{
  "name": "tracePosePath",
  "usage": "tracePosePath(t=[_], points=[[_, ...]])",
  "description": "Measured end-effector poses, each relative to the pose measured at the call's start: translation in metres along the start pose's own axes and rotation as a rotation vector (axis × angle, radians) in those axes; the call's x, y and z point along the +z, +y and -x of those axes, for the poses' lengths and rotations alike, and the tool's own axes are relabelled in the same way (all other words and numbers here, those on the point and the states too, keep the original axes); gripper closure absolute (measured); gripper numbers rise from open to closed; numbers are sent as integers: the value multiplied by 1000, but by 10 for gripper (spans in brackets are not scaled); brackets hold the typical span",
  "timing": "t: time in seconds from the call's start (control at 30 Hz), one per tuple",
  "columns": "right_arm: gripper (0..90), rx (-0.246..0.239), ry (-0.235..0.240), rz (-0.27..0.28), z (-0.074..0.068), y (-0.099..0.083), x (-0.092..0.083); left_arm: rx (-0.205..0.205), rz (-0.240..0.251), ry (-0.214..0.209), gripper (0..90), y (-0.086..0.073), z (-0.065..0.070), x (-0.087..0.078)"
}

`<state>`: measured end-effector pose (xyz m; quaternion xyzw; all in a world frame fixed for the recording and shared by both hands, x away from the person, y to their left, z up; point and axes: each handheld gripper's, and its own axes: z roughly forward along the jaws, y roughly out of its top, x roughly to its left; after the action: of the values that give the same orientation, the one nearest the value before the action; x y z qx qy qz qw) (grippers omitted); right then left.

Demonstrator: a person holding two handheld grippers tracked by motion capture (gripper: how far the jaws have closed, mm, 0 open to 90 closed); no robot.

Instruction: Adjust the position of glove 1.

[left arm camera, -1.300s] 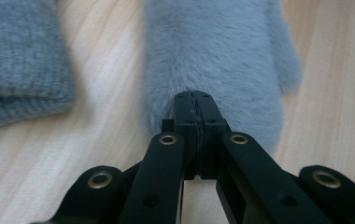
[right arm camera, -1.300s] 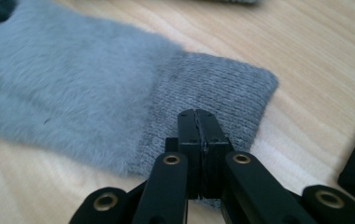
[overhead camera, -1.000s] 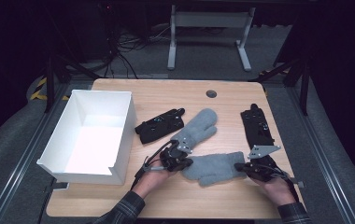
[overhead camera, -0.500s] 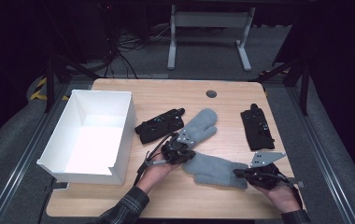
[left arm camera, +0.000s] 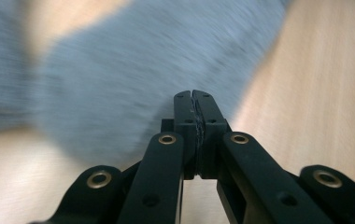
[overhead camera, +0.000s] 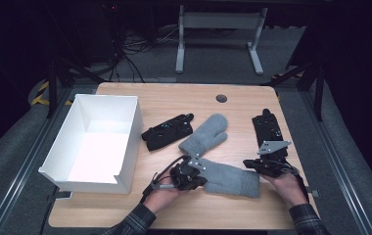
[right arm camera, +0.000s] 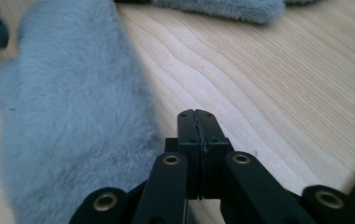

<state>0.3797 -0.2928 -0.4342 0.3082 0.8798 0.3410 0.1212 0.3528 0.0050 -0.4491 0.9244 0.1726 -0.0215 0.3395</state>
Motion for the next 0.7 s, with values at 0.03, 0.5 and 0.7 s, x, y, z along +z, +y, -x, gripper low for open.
tracePosePath(t=[0.03, 0.5, 0.7], points=[[900, -3, 15, -12, 2, 1, 6, 5, -6, 3, 893, 2, 1, 5], [900, -12, 57, -61, -4, -11, 2, -29, 30, 38, 894, 26, -17, 17], [900, -31, 103, -70, -14, -14, 1, -40, 47, 51, 894, 36, -25, 21]])
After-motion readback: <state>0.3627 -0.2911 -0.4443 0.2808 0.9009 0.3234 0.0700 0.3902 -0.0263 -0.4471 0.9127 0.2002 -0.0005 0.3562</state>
